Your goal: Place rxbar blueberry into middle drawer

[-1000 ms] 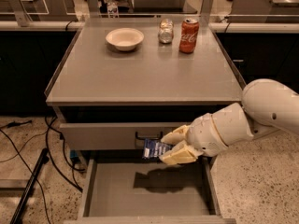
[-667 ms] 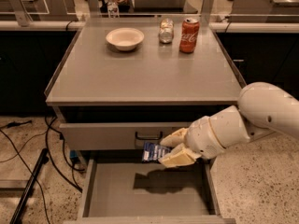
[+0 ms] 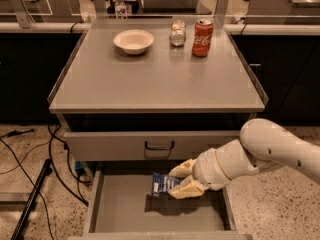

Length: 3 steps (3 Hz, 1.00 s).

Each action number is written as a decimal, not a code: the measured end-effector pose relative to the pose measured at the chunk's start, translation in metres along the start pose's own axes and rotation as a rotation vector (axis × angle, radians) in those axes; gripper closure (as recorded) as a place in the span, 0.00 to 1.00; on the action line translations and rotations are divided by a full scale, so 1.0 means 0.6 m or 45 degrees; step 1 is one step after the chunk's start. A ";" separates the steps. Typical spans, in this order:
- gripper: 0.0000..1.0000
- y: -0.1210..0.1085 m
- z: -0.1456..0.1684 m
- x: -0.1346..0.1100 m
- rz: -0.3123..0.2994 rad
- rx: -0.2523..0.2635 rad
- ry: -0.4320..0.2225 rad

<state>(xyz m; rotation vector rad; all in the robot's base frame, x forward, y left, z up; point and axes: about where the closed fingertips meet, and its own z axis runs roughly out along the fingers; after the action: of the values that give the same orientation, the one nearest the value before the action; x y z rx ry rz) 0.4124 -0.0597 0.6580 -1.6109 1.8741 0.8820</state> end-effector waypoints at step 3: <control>1.00 -0.015 0.079 0.090 -0.084 0.037 0.011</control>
Offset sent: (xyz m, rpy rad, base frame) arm -0.0080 0.0014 -0.0380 0.0209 -0.0036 0.0161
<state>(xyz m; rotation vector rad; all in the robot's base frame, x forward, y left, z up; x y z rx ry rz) 0.4110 -0.0603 0.5857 -1.6516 1.8203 0.8178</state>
